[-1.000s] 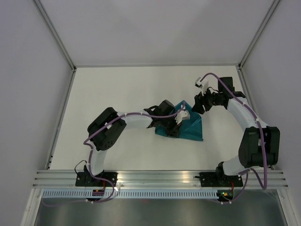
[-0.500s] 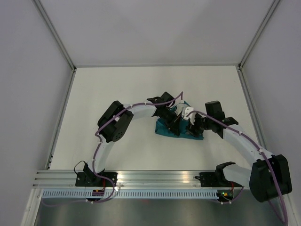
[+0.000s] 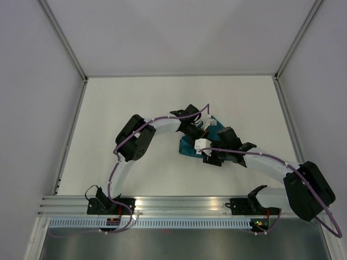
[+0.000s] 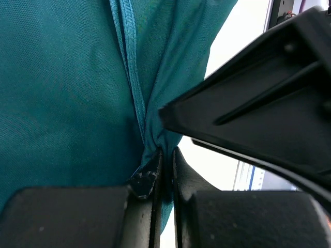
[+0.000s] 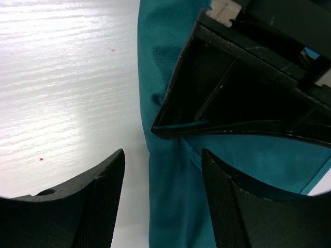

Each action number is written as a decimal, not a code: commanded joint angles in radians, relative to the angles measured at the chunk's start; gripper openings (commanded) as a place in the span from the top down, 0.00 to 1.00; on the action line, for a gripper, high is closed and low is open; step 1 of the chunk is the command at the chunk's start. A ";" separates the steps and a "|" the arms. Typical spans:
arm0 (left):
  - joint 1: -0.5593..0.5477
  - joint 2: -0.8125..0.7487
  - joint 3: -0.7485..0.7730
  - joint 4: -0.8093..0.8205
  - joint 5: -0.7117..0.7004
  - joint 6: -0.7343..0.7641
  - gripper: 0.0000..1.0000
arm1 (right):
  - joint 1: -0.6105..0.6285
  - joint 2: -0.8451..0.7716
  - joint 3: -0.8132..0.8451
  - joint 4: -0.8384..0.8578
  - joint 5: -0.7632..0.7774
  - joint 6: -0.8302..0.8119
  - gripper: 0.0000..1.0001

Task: Fold the napkin, place the utensils inside, and roll it up
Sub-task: Roll the napkin with the utensil

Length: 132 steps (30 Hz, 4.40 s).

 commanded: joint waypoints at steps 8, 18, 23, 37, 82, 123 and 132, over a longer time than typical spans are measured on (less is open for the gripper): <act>0.003 0.075 -0.008 -0.077 -0.092 -0.018 0.90 | 0.033 0.092 -0.008 0.098 0.079 0.008 0.48; 0.032 -0.044 -0.018 0.022 -0.164 -0.111 0.58 | 0.028 0.161 0.033 -0.014 0.038 0.011 0.78; 0.075 -0.123 -0.038 0.117 -0.224 -0.200 0.53 | 0.000 0.222 0.081 -0.106 -0.031 -0.004 0.80; 0.183 -0.533 -0.280 0.401 -0.576 -0.294 0.51 | -0.164 0.585 0.461 -0.597 -0.278 -0.216 0.80; -0.514 -0.377 -0.868 1.220 -1.264 0.652 0.37 | -0.260 1.061 0.920 -0.970 -0.320 -0.260 0.80; -0.400 -0.304 -0.640 0.616 -0.896 0.454 0.98 | -0.322 0.882 0.926 -0.922 -0.377 -0.129 0.45; -0.351 -0.304 -0.605 0.547 -0.795 0.412 0.98 | -0.461 0.762 0.998 -0.889 -0.537 -0.018 0.43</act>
